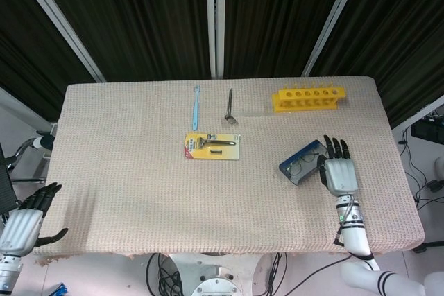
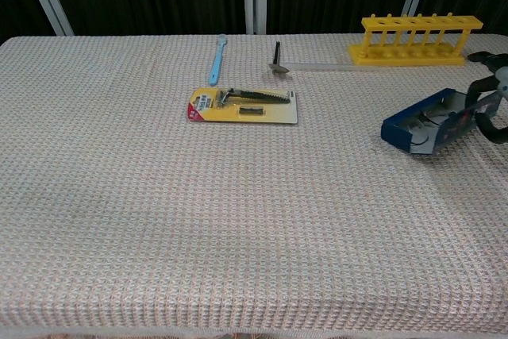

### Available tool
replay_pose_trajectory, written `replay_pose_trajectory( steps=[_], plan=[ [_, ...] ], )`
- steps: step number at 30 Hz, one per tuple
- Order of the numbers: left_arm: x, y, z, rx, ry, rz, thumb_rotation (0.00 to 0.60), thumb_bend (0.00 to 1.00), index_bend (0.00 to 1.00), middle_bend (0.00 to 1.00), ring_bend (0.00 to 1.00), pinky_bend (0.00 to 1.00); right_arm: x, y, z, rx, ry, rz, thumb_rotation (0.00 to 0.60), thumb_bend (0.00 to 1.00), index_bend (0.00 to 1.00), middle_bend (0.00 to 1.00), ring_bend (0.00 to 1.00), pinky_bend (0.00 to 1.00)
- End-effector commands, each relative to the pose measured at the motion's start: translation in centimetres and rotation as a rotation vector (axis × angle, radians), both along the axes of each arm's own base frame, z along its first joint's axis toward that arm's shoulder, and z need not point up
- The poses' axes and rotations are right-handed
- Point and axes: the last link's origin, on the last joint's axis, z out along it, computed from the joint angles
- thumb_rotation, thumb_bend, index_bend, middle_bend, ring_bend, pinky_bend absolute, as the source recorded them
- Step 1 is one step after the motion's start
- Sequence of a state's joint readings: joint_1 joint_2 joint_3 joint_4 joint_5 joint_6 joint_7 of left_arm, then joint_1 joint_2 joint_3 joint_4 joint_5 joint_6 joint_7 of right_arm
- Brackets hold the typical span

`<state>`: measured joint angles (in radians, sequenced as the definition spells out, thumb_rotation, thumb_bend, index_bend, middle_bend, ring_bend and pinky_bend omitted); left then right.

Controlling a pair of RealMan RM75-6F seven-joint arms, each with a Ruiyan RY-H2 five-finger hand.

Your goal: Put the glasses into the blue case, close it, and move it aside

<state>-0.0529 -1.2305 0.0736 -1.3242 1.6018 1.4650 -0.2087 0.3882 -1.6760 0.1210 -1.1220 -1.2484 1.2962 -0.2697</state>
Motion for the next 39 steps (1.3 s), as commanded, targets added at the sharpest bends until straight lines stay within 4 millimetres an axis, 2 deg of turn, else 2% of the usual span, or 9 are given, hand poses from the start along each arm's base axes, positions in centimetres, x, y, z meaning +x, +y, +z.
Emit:
replay_pose_trajectory(
  steps=[1, 4, 6, 16, 23, 32, 34, 35, 39],
  plan=[
    [0.0, 0.1, 0.0, -0.001, 0.003, -0.001, 0.564, 0.16, 0.06, 0.05, 0.08, 0.20, -2.5, 3.9, 3.4, -0.060, -0.012, -0.004, 0.600, 0.46, 0.81, 0.00, 0.00, 0.00],
    [0.1, 0.2, -0.1, -0.004, 0.004, -0.004, 0.565, 0.16, 0.06, 0.05, 0.08, 0.20, -3.5, 5.2, 4.6, -0.083, -0.007, -0.008, 0.600, 0.47, 0.82, 0.00, 0.00, 0.00],
    [0.2, 0.2, -0.2, -0.007, 0.005, -0.006, 0.566, 0.16, 0.06, 0.05, 0.08, 0.20, -4.1, 5.2, 4.7, -0.083, -0.002, -0.009, 0.600, 0.47, 0.82, 0.00, 0.00, 0.00],
    [0.3, 0.3, -0.1, -0.009, 0.009, -0.002, 0.566, 0.16, 0.06, 0.05, 0.08, 0.20, -3.5, 3.3, 1.3, -0.007, -0.013, 0.009, 0.600, 0.46, 0.82, 0.00, 0.00, 0.00],
    [0.2, 0.4, -0.2, -0.013, 0.009, 0.000, 0.568, 0.16, 0.06, 0.05, 0.08, 0.20, -3.5, 3.2, 1.0, -0.010, -0.005, 0.021, 0.600, 0.46, 0.81, 0.00, 0.00, 0.00],
    [0.1, 0.5, -0.2, -0.014, 0.011, 0.000, 0.562, 0.16, 0.06, 0.05, 0.08, 0.20, -3.2, 2.5, 0.5, -0.021, -0.011, 0.052, 0.600, 0.46, 0.75, 0.00, 0.00, 0.00],
    [0.1, 0.5, -0.2, -0.013, 0.011, 0.002, 0.563, 0.16, 0.06, 0.05, 0.08, 0.20, -3.0, 2.3, 0.2, -0.019, -0.011, 0.059, 0.600, 0.46, 0.71, 0.00, 0.00, 0.00],
    [0.0, 0.5, -0.1, -0.012, 0.010, 0.002, 0.567, 0.16, 0.06, 0.05, 0.08, 0.20, -3.0, 2.2, 0.1, -0.017, -0.008, 0.061, 0.600, 0.46, 0.63, 0.00, 0.00, 0.00],
    [0.0, 0.5, -0.1, -0.010, 0.008, 0.004, 0.562, 0.16, 0.06, 0.05, 0.08, 0.20, -2.8, 1.7, -0.3, -0.008, 0.011, 0.063, 0.600, 0.44, 0.10, 0.00, 0.00, 0.00]
  ],
)
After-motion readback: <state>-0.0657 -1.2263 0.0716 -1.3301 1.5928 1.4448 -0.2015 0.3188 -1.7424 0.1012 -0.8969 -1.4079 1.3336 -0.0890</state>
